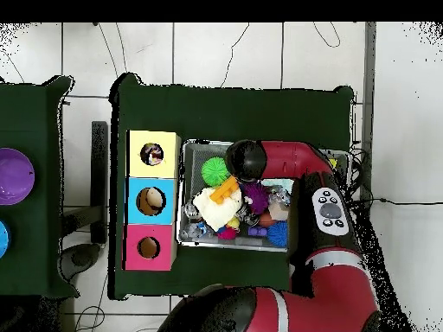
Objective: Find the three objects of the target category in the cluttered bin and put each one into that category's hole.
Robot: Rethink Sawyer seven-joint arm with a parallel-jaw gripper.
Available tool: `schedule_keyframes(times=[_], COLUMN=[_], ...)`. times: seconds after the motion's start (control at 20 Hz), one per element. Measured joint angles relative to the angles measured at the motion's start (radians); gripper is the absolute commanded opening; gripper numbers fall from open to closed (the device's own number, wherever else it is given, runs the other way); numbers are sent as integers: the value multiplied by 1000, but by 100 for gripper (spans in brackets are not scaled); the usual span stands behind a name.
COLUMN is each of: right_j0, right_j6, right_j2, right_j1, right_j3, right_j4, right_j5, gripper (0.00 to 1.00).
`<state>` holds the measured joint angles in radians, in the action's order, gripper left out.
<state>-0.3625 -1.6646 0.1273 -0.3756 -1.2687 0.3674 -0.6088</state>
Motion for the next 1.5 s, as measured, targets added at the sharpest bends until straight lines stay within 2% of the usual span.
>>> schedule_keyframes(times=[0.85, 1.5], right_j0=[-1, 19], right_j6=[0, 0], right_j2=[-31, -64], right_j1=[85, 100], right_j3=[75, 100], right_j4=[32, 47], right_j5=[1, 1], gripper=[100, 100])
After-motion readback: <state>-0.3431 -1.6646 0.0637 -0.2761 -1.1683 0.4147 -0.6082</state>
